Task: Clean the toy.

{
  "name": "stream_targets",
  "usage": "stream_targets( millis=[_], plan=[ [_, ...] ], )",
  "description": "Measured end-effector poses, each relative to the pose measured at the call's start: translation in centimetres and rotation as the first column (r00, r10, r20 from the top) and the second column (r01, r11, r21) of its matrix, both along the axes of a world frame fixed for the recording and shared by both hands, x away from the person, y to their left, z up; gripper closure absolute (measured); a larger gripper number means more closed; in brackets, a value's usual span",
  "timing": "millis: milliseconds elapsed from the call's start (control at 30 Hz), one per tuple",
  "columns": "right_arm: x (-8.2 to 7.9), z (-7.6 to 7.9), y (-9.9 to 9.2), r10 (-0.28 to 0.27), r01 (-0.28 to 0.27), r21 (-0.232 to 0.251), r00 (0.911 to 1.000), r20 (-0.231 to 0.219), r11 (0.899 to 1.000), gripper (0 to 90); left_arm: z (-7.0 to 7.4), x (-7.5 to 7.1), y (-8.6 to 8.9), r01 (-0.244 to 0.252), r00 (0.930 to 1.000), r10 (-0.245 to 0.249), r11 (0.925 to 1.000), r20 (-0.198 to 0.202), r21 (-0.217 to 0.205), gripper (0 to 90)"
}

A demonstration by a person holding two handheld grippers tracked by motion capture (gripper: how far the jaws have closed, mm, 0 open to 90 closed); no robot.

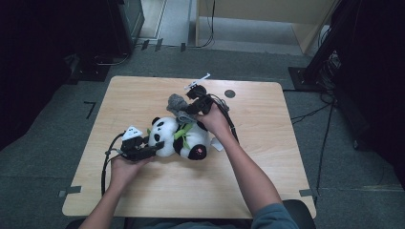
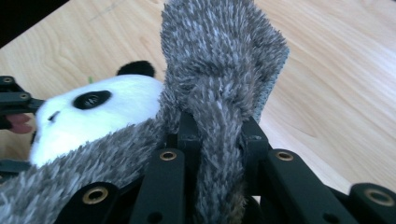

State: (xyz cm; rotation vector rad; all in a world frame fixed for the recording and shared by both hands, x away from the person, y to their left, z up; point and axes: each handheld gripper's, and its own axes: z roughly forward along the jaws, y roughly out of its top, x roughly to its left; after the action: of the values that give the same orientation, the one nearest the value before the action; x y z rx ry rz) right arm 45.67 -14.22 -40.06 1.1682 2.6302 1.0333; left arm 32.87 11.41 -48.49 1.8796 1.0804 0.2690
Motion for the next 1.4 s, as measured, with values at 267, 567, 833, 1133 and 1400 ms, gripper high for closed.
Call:
stream_targets(
  millis=[267, 567, 833, 1133, 1400],
  plan=[
    [0.5, -0.1, -3.1, -0.065, 0.065, -0.020, 0.9976, -0.023, 0.998, 76.7, -0.1, 0.0, 0.1, 0.001, 1.0000, -0.001, 1.0000, -0.002, -0.007, 42.4],
    [0.9, -0.1, -5.4, -0.108, 0.108, -0.031, 0.9941, -0.001, 0.994, 76.7, -0.2, 0.0, 0.2, 0.008, 1.0000, -0.008, 0.9999, 0.001, -0.011, 40.2],
    [0.9, 1.6, -7.1, -0.153, 0.151, 0.031, 0.9866, 0.057, 0.988, 76.5, -0.2, 0.0, 0.2, 0.016, 0.9999, -0.016, 0.9998, 0.004, -0.007, 36.5],
    [-0.7, 5.2, -7.7, -0.112, 0.101, 0.081, 0.9828, 0.146, 0.992, 76.4, -0.2, -0.1, 0.2, 0.017, 0.9998, -0.017, 0.9999, 0.009, -0.002, 35.8],
    [-2.4, 5.7, -10.5, -0.111, 0.096, 0.095, 0.9803, 0.164, 0.991, 76.0, -0.1, 0.0, 0.2, 0.015, 0.9999, -0.015, 0.9998, 0.000, -0.009, 35.8]
  ],
)
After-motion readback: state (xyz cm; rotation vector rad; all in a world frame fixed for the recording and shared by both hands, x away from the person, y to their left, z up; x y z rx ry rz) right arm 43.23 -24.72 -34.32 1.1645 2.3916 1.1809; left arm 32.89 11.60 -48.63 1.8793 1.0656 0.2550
